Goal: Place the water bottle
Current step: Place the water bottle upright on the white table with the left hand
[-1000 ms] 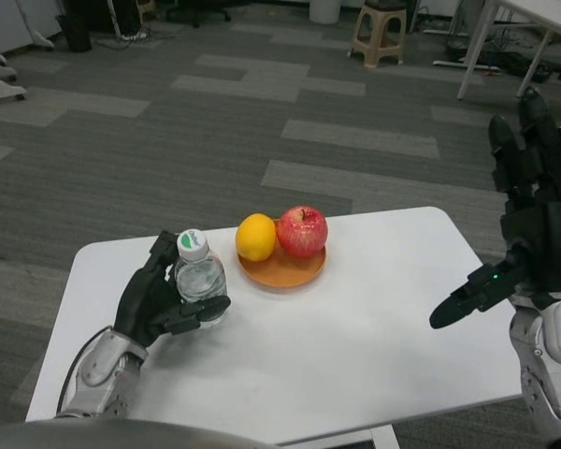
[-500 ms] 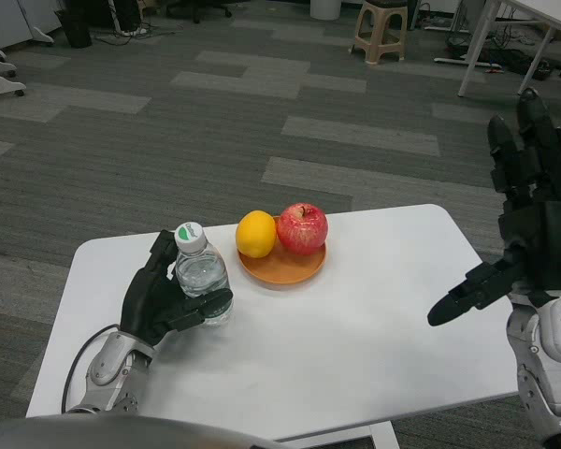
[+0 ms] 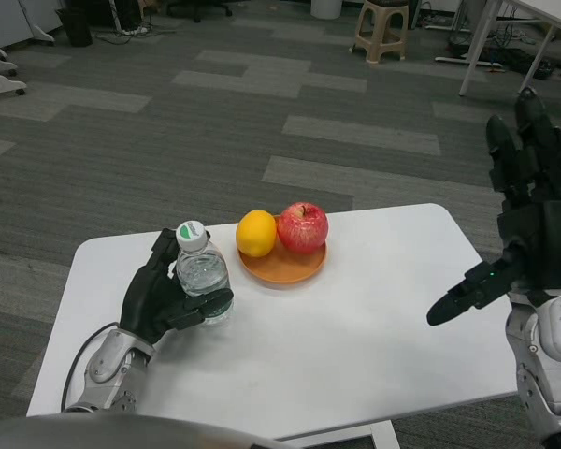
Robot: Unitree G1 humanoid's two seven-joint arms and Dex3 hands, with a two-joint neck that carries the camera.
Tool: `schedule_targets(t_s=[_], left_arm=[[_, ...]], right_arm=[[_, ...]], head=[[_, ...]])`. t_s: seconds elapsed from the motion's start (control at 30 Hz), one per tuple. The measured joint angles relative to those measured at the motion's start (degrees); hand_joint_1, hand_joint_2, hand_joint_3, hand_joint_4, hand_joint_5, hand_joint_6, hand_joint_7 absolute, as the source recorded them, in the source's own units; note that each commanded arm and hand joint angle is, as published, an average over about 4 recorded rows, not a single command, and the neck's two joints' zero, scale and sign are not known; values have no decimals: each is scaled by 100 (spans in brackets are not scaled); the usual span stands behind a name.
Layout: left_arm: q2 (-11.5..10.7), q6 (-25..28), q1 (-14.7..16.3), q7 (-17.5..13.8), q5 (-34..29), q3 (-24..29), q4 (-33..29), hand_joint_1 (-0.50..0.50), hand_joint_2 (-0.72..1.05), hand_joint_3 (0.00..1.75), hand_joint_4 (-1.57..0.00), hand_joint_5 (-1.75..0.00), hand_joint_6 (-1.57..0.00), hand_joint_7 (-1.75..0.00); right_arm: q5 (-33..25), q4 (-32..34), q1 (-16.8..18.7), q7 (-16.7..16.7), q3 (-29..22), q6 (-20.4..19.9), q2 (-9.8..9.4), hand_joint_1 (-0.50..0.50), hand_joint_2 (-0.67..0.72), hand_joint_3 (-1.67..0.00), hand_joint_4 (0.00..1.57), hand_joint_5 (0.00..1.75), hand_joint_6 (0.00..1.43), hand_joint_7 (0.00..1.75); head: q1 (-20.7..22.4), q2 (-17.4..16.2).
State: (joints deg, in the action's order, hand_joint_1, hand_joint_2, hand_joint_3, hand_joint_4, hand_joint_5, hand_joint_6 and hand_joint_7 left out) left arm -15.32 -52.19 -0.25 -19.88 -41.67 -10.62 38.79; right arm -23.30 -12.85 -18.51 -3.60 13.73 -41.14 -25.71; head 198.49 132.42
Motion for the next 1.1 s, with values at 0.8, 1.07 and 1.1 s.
schedule_targets(t_s=[0.8, 1.07, 1.1], left_arm=[[-52, 193, 121, 2, 186, 204, -162, -50, 105, 24, 0, -175, 0, -63], [-52, 194, 125, 4, 221, 265, -307, -50, 94, 9, 0, -175, 0, -56], [-52, 194, 125, 6, 221, 272, -313, -50, 87, 9, 0, -175, 0, -56]], right_arm=[[0, 1, 0, 0, 0, 0, 0, -33, 49, 0, 0, 0, 0, 0], [0, 7, 0, 0, 0, 0, 0, -33, 53, 0, 0, 0, 0, 0], [0, 8, 0, 0, 0, 0, 0, -33, 53, 0, 0, 0, 0, 0]], head=[[60, 46], [78, 38], [82, 39]])
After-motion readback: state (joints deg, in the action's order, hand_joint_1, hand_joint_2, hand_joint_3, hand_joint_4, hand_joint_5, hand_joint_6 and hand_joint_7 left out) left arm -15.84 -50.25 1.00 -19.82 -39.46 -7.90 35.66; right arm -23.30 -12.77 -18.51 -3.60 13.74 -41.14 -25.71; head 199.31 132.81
